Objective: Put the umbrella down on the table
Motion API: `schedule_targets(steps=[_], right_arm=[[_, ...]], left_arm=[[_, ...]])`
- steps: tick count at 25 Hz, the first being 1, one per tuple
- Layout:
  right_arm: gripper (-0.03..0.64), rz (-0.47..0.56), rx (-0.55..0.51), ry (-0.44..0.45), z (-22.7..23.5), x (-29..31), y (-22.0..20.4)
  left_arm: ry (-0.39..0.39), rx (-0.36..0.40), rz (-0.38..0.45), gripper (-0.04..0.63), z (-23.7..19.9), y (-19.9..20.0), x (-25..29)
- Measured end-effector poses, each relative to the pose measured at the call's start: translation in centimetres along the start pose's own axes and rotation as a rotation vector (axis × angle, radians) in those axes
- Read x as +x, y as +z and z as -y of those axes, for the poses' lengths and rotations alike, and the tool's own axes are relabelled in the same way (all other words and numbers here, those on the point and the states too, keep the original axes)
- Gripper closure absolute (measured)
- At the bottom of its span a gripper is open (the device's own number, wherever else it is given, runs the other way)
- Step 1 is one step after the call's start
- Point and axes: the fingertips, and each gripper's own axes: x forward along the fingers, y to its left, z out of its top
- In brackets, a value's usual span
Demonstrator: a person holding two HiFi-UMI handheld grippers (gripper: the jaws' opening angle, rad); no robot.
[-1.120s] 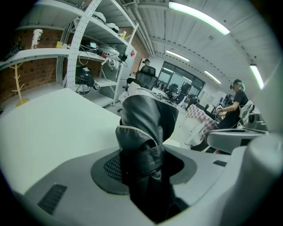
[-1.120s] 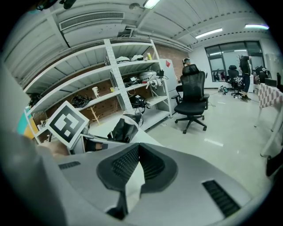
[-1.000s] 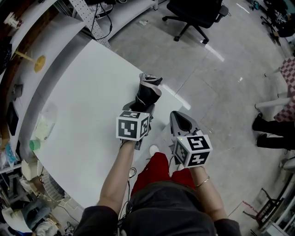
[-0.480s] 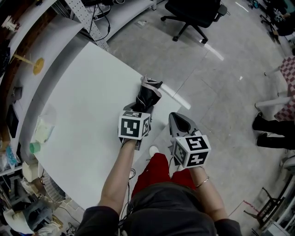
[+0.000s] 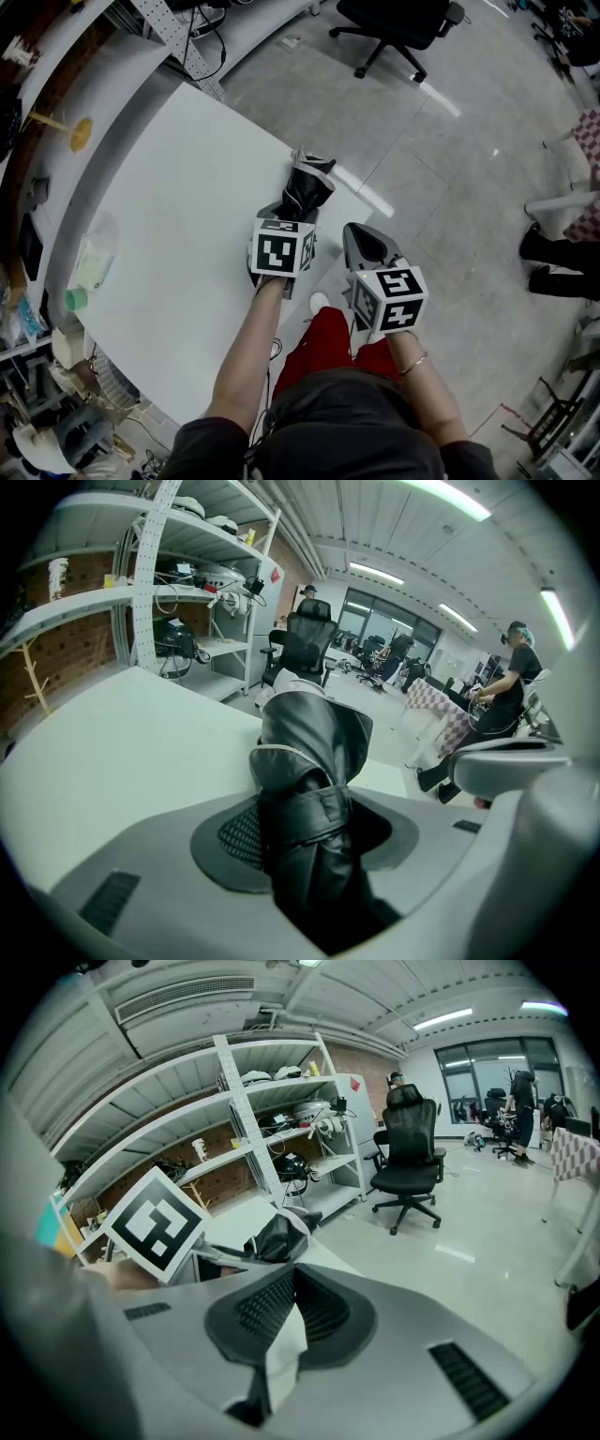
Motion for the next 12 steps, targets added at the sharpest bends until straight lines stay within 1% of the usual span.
schedule_targets(steps=[12], right_arm=[[0.598, -0.004, 0.016, -0.007, -0.07, -0.14, -0.08]], left_arm=[[0.021, 0.016, 0.001, 0.339, 0.00, 0.08, -0.06]])
